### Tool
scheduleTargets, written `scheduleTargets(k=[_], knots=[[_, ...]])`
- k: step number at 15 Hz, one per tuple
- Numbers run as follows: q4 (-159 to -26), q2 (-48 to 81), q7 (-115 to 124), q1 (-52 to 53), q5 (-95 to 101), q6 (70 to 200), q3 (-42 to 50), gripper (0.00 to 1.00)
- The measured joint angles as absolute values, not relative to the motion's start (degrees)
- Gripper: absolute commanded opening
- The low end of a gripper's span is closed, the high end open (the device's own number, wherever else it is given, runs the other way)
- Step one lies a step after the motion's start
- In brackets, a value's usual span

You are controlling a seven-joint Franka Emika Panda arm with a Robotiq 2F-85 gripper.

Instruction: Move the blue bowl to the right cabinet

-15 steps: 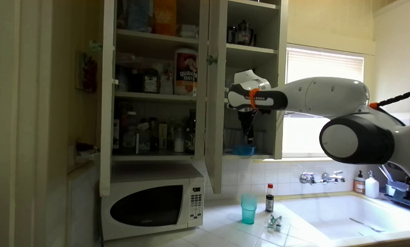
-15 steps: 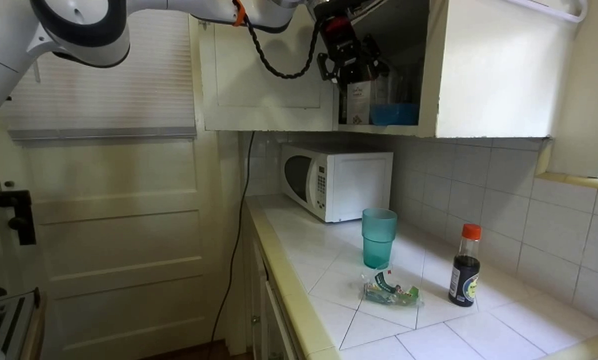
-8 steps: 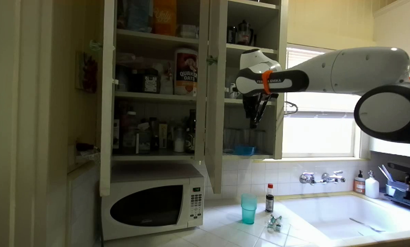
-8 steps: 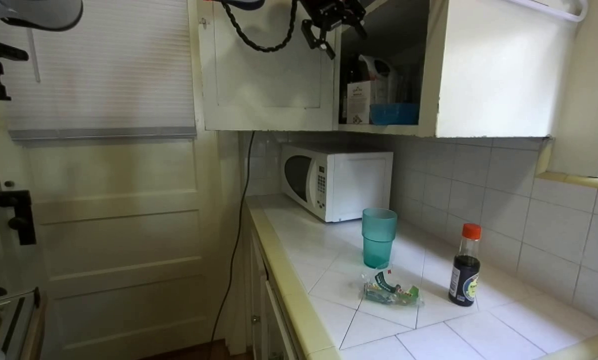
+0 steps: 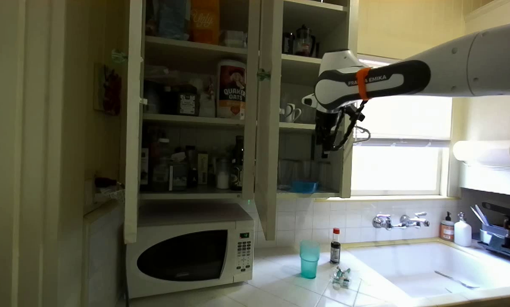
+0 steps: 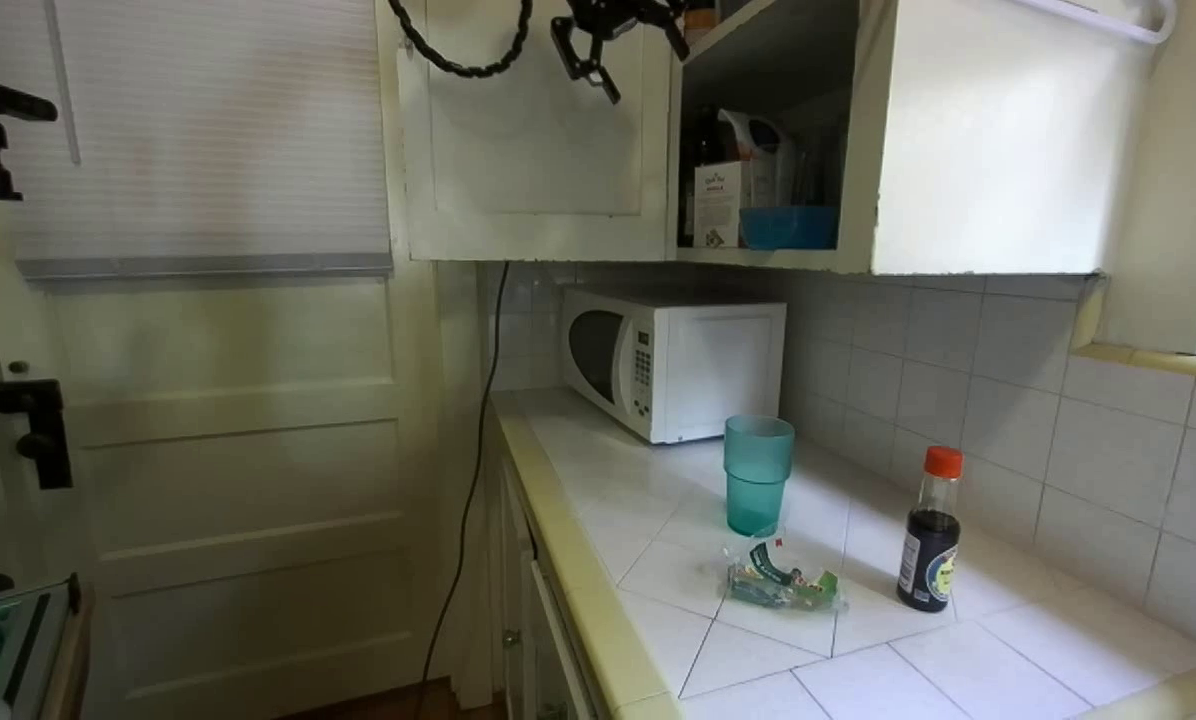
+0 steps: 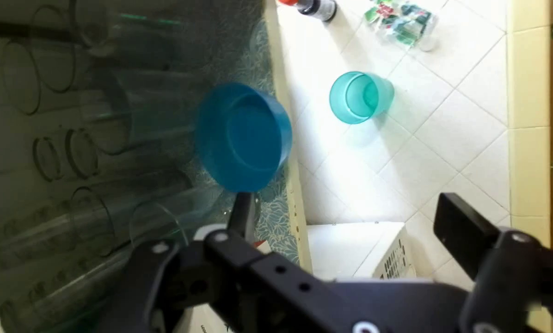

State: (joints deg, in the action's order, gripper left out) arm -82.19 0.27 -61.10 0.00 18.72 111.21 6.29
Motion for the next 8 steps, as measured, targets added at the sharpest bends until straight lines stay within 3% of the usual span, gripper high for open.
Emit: scheduleTargets(k=[8], knots=[[-105.7, -17.5, -40.0, -2.0, 18.2, 103.4, 6.1, 1.0]])
